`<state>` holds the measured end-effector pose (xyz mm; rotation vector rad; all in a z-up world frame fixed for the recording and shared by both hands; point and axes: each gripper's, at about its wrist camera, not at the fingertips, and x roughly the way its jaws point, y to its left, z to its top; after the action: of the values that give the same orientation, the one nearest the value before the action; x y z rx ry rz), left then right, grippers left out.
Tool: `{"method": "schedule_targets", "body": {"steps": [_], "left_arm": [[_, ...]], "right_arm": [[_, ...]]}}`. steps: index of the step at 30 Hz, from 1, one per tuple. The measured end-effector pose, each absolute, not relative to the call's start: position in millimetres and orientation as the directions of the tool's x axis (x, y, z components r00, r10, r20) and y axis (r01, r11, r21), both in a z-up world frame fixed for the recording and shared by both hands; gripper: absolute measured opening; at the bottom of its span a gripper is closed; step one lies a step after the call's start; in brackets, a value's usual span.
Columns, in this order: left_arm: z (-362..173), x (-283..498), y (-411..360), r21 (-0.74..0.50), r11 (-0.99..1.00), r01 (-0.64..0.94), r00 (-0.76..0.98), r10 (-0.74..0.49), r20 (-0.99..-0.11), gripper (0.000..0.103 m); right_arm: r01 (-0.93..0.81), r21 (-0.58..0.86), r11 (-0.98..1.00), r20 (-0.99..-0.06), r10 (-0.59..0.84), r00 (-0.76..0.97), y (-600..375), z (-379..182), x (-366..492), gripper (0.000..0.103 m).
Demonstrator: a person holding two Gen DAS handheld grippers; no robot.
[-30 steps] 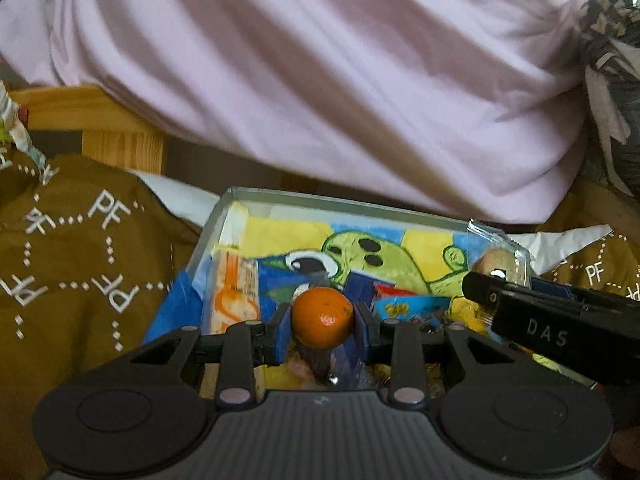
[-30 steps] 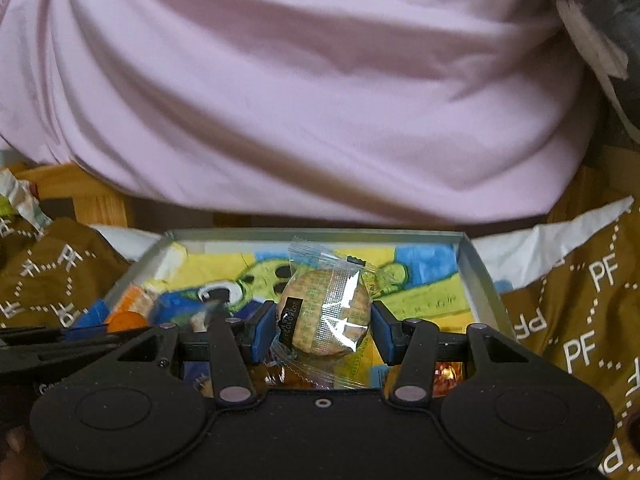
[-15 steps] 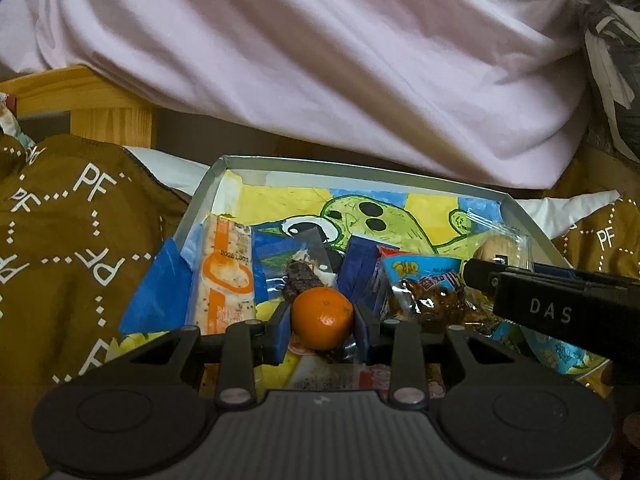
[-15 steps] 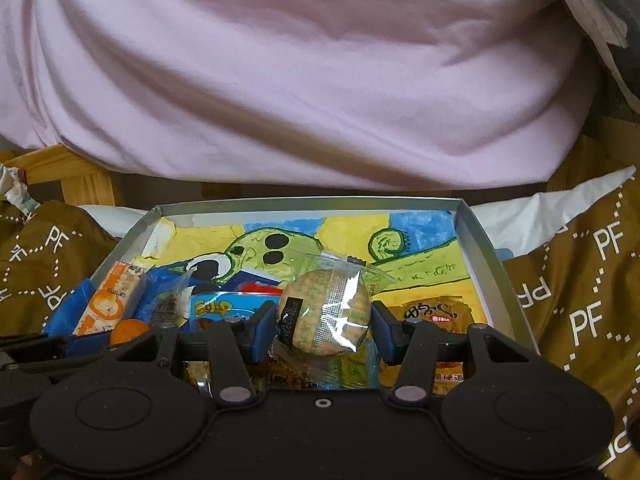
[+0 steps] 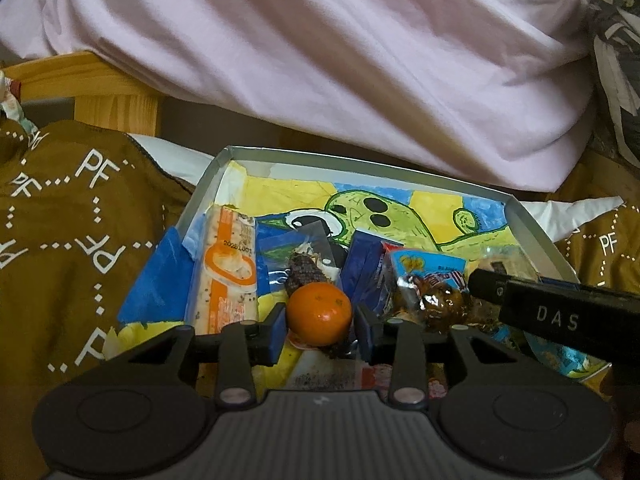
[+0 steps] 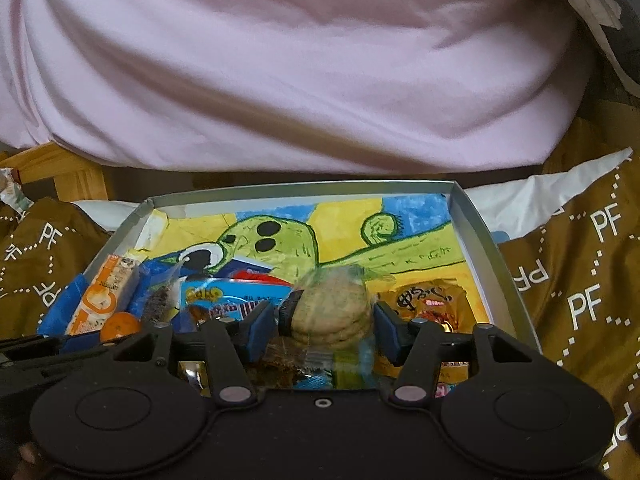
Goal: Organize snacks
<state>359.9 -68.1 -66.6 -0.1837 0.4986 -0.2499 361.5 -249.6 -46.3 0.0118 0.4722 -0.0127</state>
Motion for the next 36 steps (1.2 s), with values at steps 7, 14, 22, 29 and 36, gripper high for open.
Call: {"method": "schedule_targets", "body": {"steps": [7, 14, 22, 29, 36], "left_arm": [[-63.7, 357.2, -62.0, -0.273, 0.946, 0.172, 0.847, -0.284, -0.449, 0.055], [-48.4, 339.0, -59.2, -0.284, 0.948, 0.142, 0.866, -0.258, -0.428, 0.075], [-14.4, 310.1, -51.3, -0.271, 0.957, 0.104, 0.907, -0.203, -0.369, 0.086], [22.1, 270.3, -46.0, -0.204, 0.975, 0.086, 0.946, -0.143, -0.289, 0.099], [46.8, 226.3, -45.7, -0.179, 0.98, 0.087, 0.965, -0.127, -0.227, 0.103]], "right_arm": [[0.016, 0.033, 0.999, -0.457, 0.001, 0.889, -256.3, -37.5, 355.4, 0.074], [0.024, 0.04, 0.999, -0.415, -0.006, 0.91, -261.1, -14.6, 332.1, 0.089], [0.032, 0.052, 0.998, -0.341, -0.013, 0.94, -271.3, 16.2, 295.6, 0.099], [0.018, 0.072, 0.997, -0.287, 0.003, 0.958, -277.2, 34.9, 260.6, 0.102], [-0.014, 0.084, 0.996, -0.249, 0.034, 0.968, -281.0, 52.1, 222.4, 0.102]]}}
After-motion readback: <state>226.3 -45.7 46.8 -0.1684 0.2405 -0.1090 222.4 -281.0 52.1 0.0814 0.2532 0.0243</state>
